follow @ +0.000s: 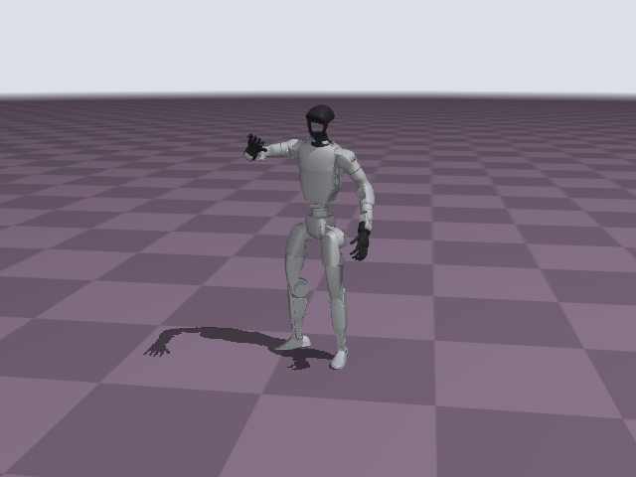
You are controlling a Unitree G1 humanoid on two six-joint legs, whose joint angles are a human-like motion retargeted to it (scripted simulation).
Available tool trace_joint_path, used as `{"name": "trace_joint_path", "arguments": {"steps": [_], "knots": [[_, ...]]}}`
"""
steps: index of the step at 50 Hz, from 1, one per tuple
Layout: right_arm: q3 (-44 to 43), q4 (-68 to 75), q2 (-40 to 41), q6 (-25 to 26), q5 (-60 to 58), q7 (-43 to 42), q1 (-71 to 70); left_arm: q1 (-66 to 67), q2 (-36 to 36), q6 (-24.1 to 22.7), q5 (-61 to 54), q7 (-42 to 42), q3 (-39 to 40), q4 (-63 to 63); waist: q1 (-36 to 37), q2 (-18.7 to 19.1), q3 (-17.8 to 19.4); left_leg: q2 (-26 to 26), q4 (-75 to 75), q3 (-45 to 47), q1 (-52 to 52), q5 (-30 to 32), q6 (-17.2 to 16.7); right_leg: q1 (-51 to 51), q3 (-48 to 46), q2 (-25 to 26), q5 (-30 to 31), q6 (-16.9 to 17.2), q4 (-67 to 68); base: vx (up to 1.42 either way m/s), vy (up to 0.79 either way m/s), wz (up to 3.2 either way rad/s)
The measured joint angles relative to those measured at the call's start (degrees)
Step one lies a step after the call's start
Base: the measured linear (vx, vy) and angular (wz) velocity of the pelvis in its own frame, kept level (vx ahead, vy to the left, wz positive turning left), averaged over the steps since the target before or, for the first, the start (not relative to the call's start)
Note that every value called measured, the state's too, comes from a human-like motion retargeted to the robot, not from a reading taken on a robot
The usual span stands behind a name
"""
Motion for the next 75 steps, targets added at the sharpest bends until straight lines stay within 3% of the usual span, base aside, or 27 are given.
{"name": "trace_joint_path", "arguments": {"steps": [10, 17, 21, 27, 33, 38, 43, 48, 54, 58, 62, 68, 75], "knots": [[-8.7, 29.9, -23.2, 8.1, 18.5, -13.0, -15.6, 0.3, 5.9, -1.3, 0.4, 3.6, 1.2, 2.3, -3.6, -2.0, -2.5, -0.9, -0.7, -4.7, -0.5, 0.0, -0.3, 1.4, -4.4, -2.1, 1.4, 0.0, 1.6, 0.02, 0.10, 0.40], [-15.2, 42.3, -31.1, 7.8, 28.6, -15.3, -21.4, 1.7, 7.1, -1.1, 1.3, 3.3, 2.8, 5.6, -6.7, -2.7, -0.9, 0.1, -2.6, -5.2, -2.2, 2.3, -1.7, -0.4, -3.8, -0.1, 4.8, 0.0, 0.0, -0.11, 0.01, 0.05], [-15.1, 34.0, -27.6, 6.6, 26.4, -17.7, -19.0, 1.6, 6.1, -0.1, 2.5, 2.1, 2.4, 9.3, -7.9, -2.4, 0.1, 1.2, -3.6, -2.7, -3.7, 3.6, -1.7, -3.3, 0.5, 2.4, 6.1, 0.0, -1.6, -0.21, -0.08, -0.57], [-16.3, 8.8, -15.3, 4.6, 14.0, -14.5, -8.8, -2.6, 6.8, 1.6, 9.6, -2.5, -1.2, 12.7, -5.3, -2.9, 2.2, 2.8, -3.6, 3.0, -4.3, 4.4, -1.7, -4.7, 5.2, 4.0, 3.7, 0.0, -3.3, -0.17, -0.10, -0.86], [-3.2, -9.1, -5.7, 0.3, -3.5, -2.6, -8.0, -8.2, 7.0, -0.2, 8.5, 0.6, -4.0, 8.8, -0.2, -2.8, 2.8, 2.8, -3.6, 7.2, -4.8, 4.6, -1.7, -3.5, 6.3, 1.8, -0.5, 0.0, -2.9, -0.09, -0.04, -0.61], [-0.3, -13.0, -3.8, 1.0, -4.4, -3.6, -10.6, -9.3, 4.2, -1.4, 1.3, 2.5, -3.3, 3.1, 0.3, -0.6, 1.8, 2.4, -3.6, 8.9, -5.2, 4.4, -1.7, -2.2, 7.5, 0.3, -3.8, 0.0, -1.1, -0.05, -0.05, -0.25], [-5.1, -8.4, -11.2, 4.3, 1.1, -6.7, -10.8, -7.5, 3.9, -1.2, -2.3, 1.8, -1.8, 1.1, -1.7, -0.1, 0.3, 2.1, -3.6, 10.2, -5.0, 4.6, -1.7, -1.5, 8.1, -0.2, -5.6, 0.0, -1.3, -0.03, -0.11, -0.22], [-12.2, 9.2, -20.8, 7.4, 12.8, -13.0, -10.3, -4.2, 4.2, -0.2, 0.1, 2.9, -1.5, 3.8, -5.0, 0.3, -0.8, 2.7, -3.6, 11.2, -2.6, 4.9, -1.5, 0.2, 9.1, 0.2, -7.2, 0.0, -1.7, 0.05, -0.15, -0.23], [-27.6, 36.4, -27.7, 3.5, 40.8, -22.5, -11.7, -0.3, 2.8, 1.6, 0.9, 2.3, -2.1, 6.7, -10.0, 1.6, -2.2, 4.4, -1.7, 10.1, -2.0, 5.0, 0.2, 1.8, 8.3, 0.9, -7.9, 0.0, -1.2, 0.04, -0.16, 0.08], [-33.9, 43.2, -32.1, 1.7, 47.4, -23.3, -12.9, 2.8, 1.2, 2.4, 1.2, 0.9, -1.8, 7.2, -12.9, 3.0, -2.7, 5.7, -1.4, 10.3, -1.3, 5.6, 0.4, 2.6, 8.0, 2.0, -8.3, 0.0, -1.0, 0.03, -0.18, -0.02], [-34.0, 36.8, -29.9, 0.3, 44.7, -24.5, -8.6, 5.0, -0.8, 3.5, 1.7, -0.4, -2.1, 8.3, -15.1, 4.4, -1.7, 6.6, -1.7, 12.6, 1.3, 6.1, 1.1, 3.3, 10.2, 3.1, -8.7, 0.0, -0.6, 0.02, -0.19, -0.54], [-30.9, 11.4, -18.1, -1.3, 32.5, -18.5, 0.2, 5.2, -0.6, 6.2, 6.2, -6.7, -4.3, 10.3, -13.9, 5.4, 0.0, 9.2, -0.4, 19.0, 6.1, 6.3, 2.7, 3.1, 17.6, 7.1, -7.4, 0.0, -0.8, -0.01, -0.26, -1.21], [-8.5, -15.5, -10.7, -3.8, 12.2, -5.8, -7.6, 1.8, 1.5, 4.1, 7.7, -3.8, -5.0, 9.1, -12.4, 6.3, -0.8, 14.5, 0.6, 24.5, 7.2, 8.7, 1.4, 1.6, 22.3, 15.0, -3.9, 0.0, -4.0, -0.03, -0.40, -0.88]]}}
